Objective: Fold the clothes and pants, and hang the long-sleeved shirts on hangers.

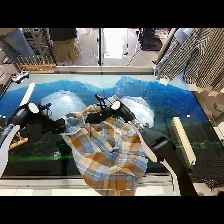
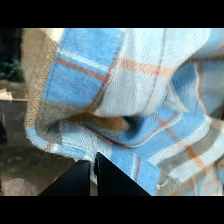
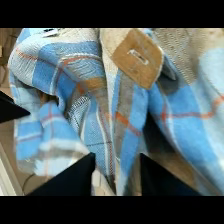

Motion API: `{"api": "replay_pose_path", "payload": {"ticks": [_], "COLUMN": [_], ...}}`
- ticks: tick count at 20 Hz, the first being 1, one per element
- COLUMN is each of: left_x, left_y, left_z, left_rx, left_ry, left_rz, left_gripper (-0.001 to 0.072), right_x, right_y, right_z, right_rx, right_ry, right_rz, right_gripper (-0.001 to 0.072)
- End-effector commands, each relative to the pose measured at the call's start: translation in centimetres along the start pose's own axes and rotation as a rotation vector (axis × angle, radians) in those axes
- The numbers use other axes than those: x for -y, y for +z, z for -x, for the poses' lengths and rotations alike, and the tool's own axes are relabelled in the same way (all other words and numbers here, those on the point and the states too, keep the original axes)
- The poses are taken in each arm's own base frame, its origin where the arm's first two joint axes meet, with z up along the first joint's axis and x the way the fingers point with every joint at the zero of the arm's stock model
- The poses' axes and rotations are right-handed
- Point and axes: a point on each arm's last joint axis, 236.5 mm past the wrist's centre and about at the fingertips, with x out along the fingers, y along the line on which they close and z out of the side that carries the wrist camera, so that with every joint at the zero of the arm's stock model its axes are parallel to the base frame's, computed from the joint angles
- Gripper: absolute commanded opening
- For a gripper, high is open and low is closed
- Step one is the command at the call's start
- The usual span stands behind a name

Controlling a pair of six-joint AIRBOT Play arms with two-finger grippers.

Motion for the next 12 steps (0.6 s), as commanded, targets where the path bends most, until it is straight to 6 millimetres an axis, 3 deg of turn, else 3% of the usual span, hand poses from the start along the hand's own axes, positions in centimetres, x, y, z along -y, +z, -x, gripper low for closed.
{"api": "replay_pose_path", "payload": {"ticks": [1,2,4,6,8,9,11,12], "left_x": [-0.1,-0.2,0.5,2.4,6.6,9.4,16.2,19.2], "left_y": [-1.9,-2.1,-1.7,1.0,4.6,5.6,5.4,4.0], "left_z": [-0.1,0.4,2.5,7.4,15.3,19.8,29.8,34.0], "left_rx": [-0.087,-0.09,-0.045,0.102,0.32,0.425,0.634,0.716], "left_ry": [-0.016,-0.018,-0.047,-0.084,-0.175,-0.241,-0.402,-0.477], "left_rz": [-0.098,-0.103,-0.163,-0.235,-0.32,-0.366,-0.498,-0.572], "left_gripper": [0.0012,0.0012,0.0011,0.001,0.001,0.001,0.0011,0.001], "right_x": [-0.6,-0.6,-0.7,-0.4,-1.6,-3.7,-10.6,-15.3], "right_y": [0.3,1.2,3.3,5.3,7.2,7.6,7.0,6.4], "right_z": [-1.8,-1.6,0.8,6.4,15.7,21.1,30.7,34.9], "right_rx": [0.037,0.07,0.132,0.162,0.209,0.243,0.347,0.437], "right_ry": [0.016,0.009,-0.046,-0.19,-0.395,-0.494,-0.603,-0.611], "right_rz": [-0.014,-0.011,0.025,0.105,0.202,0.264,0.381,0.445], "right_gripper": [0.0131,0.0041,0.0035,0.0035,0.0035,0.0035,0.0035,0.0035]}}
